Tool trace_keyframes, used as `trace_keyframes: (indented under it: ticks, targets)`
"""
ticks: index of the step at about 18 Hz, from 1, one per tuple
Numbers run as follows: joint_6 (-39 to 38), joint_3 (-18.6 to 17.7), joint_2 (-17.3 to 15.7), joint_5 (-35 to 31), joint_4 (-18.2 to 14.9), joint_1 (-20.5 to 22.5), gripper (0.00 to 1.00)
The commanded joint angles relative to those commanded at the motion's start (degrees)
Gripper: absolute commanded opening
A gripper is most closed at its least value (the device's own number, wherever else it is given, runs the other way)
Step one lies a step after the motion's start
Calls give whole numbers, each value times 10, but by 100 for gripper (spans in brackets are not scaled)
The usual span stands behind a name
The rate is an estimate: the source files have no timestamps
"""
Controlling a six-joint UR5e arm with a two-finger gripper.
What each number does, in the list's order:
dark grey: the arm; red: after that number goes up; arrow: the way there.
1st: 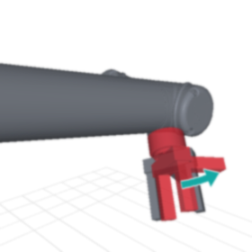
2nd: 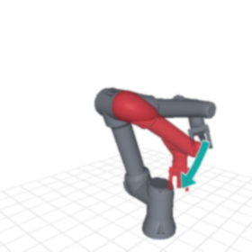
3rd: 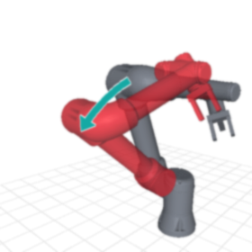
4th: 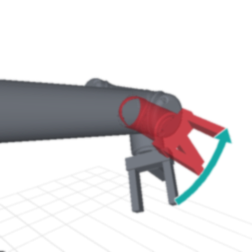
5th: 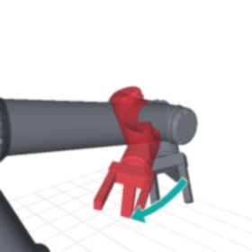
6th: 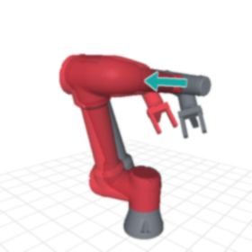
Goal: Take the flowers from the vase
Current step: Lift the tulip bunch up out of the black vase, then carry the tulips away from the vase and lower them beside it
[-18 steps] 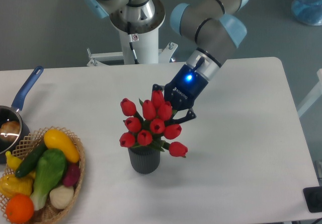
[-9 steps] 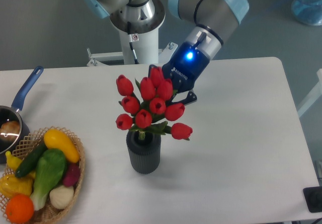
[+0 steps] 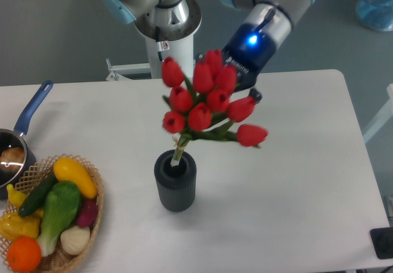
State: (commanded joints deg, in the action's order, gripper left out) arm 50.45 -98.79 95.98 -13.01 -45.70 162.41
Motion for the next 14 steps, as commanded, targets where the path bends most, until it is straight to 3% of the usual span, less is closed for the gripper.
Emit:
trace_keyframes:
  ticks: [4,7,14]
  targets:
    - [5,28,9,-4,0,39,0]
    - [11,39,30,-15,4,43,0]
    - [70,22,49,-178,2,35,0]
